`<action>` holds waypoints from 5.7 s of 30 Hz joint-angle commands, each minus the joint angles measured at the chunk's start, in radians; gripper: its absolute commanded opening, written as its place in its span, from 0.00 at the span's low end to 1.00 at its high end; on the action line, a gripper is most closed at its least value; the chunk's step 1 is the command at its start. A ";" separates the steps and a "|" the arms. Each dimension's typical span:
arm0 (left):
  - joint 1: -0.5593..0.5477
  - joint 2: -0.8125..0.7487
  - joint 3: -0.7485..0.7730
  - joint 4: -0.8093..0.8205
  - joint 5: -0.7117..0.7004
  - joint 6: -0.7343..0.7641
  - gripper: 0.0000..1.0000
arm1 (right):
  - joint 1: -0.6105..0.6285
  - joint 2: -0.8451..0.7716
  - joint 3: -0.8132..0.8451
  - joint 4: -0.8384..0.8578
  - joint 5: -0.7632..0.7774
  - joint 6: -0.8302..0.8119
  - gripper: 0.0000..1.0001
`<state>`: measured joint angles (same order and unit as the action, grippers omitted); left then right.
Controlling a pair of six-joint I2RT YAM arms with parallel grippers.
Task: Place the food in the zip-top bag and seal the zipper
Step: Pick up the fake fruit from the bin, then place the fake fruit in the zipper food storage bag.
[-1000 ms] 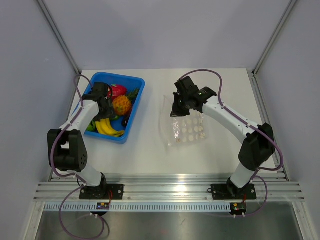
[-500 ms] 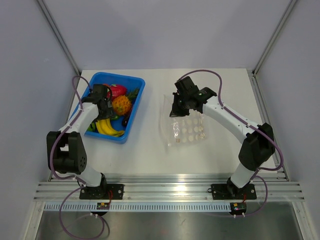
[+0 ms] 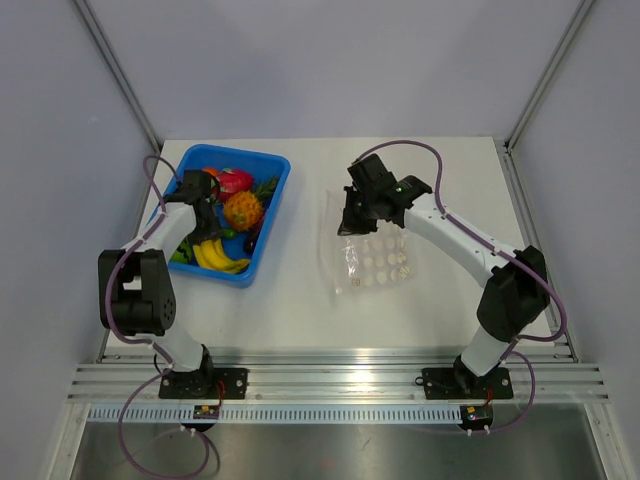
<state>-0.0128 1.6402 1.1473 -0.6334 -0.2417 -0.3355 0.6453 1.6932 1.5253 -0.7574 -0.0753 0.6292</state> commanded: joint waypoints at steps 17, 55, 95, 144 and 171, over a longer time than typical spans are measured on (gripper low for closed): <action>0.005 -0.431 0.068 0.024 -0.157 0.102 0.10 | 0.043 0.000 0.056 0.029 -0.046 0.023 0.00; -0.570 -0.592 -0.055 0.409 -0.568 0.321 0.00 | 0.168 0.318 0.470 -0.010 -0.139 0.231 0.00; -0.785 -0.470 -0.123 0.393 -0.749 0.161 0.00 | 0.188 0.341 0.395 0.363 -0.369 0.438 0.00; -0.355 -0.481 -0.150 0.336 0.484 -0.234 0.00 | 0.080 0.255 0.033 1.195 -0.514 0.661 0.00; -0.354 -0.546 -0.067 0.117 0.519 -0.039 0.90 | 0.073 0.224 -0.076 1.342 -0.601 0.655 0.00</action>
<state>-0.3630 1.1595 1.0039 -0.4915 0.2249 -0.4145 0.7071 1.9701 1.4151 0.5163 -0.6498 1.2911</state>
